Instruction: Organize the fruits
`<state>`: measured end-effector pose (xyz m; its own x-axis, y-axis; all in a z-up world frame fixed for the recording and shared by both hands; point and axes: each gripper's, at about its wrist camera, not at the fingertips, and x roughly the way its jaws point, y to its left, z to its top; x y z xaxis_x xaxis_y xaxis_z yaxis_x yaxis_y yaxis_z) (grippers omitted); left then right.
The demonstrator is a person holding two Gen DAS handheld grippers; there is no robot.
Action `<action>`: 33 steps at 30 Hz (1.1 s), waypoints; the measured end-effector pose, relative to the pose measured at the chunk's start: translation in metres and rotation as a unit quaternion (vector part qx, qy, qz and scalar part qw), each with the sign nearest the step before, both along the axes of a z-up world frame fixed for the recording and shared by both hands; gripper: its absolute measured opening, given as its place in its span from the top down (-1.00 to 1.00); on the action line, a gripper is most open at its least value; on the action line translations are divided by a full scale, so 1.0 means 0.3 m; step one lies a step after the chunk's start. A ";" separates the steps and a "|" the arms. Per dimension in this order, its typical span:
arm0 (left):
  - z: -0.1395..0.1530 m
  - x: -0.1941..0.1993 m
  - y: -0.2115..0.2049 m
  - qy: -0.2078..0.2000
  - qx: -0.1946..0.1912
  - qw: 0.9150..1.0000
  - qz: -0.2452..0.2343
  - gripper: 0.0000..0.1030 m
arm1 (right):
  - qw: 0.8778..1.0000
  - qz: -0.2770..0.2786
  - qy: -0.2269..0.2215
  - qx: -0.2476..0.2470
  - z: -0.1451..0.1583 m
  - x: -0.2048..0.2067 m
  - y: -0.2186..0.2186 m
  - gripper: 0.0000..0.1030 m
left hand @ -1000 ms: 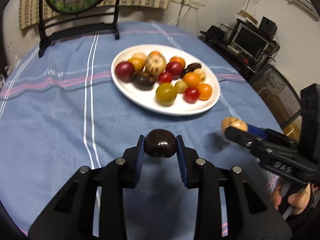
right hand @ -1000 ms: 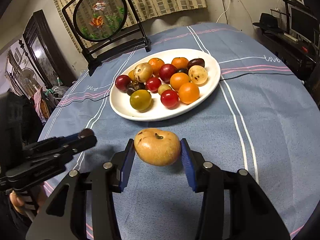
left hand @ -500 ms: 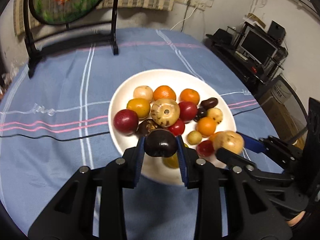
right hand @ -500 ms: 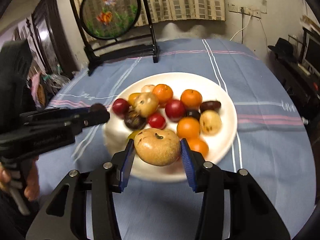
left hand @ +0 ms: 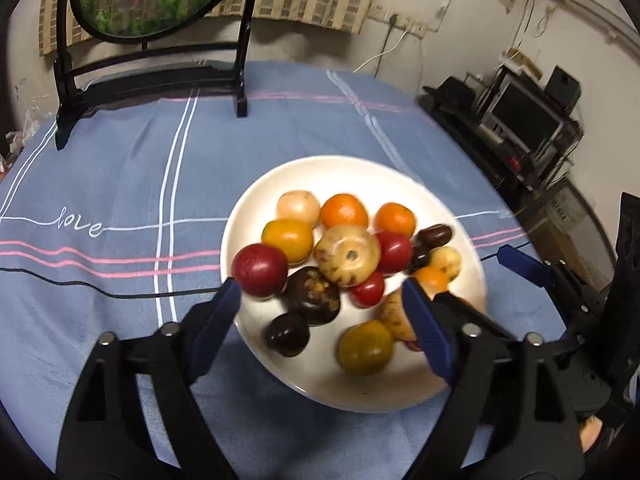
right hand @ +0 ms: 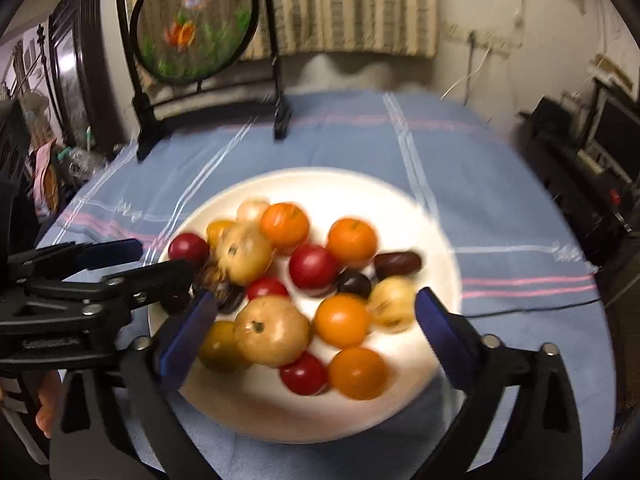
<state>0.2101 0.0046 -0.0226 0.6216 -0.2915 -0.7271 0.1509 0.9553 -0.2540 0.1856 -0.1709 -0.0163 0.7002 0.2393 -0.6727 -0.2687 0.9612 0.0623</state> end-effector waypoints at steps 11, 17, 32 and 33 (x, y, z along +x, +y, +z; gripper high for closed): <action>0.083 -0.254 -0.041 -0.056 0.054 0.997 0.015 -0.96 | 0.998 -0.053 0.018 -0.002 0.035 -0.219 -0.111 -0.97; 0.054 -0.459 -0.067 -0.058 0.065 0.996 0.035 -0.96 | 0.997 -0.075 0.027 -0.023 -0.030 -0.372 -0.135 -0.97; 0.072 -0.622 -0.072 -0.063 0.079 0.994 0.053 -0.96 | 0.998 -0.062 0.019 -0.025 -0.008 -0.509 -0.093 -0.97; 0.075 -0.627 -0.073 -0.064 0.081 0.993 0.054 -0.96 | 0.998 -0.062 0.019 -0.026 -0.005 -0.513 -0.091 -0.97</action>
